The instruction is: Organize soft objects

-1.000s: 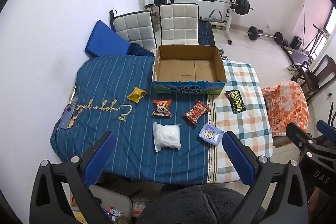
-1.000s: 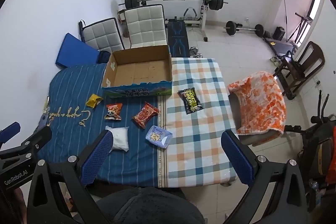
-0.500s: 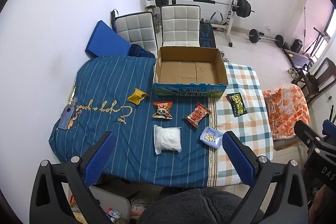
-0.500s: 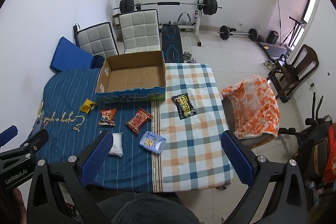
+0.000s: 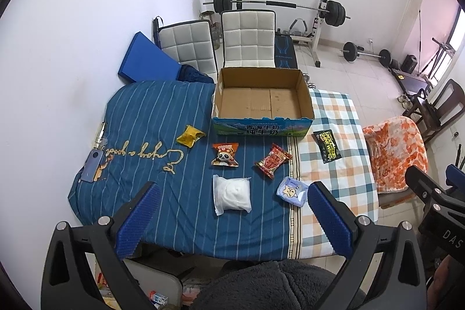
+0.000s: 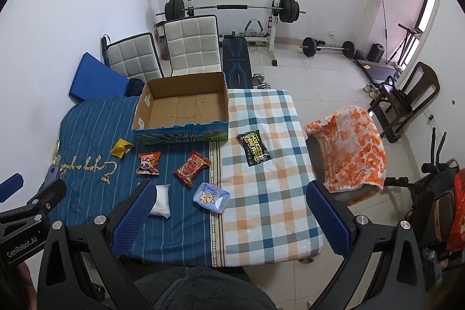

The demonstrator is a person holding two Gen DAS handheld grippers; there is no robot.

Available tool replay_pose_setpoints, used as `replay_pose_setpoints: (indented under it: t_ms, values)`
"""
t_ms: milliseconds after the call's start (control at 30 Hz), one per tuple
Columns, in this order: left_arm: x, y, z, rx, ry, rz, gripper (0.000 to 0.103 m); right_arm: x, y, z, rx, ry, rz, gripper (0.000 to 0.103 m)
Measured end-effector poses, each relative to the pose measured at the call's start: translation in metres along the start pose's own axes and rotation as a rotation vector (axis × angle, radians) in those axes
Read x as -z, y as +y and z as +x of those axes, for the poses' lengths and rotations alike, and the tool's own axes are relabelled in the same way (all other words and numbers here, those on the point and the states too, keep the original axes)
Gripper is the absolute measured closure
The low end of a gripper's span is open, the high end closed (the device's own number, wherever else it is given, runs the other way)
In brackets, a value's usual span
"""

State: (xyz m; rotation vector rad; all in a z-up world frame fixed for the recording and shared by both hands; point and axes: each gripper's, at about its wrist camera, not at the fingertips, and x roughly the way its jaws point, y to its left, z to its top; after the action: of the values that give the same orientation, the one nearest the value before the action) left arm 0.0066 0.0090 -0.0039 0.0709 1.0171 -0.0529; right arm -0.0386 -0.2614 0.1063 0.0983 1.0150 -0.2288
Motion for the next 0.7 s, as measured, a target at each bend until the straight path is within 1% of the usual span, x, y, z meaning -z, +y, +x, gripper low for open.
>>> replay_pose_setpoints:
  t_ms: [700]
  values:
    - [0.0, 0.011, -0.004, -0.023, -0.008, -0.006, 0.0, -0.001, 0.007, -0.004, -0.013, 0.0, -0.009, 0.0]
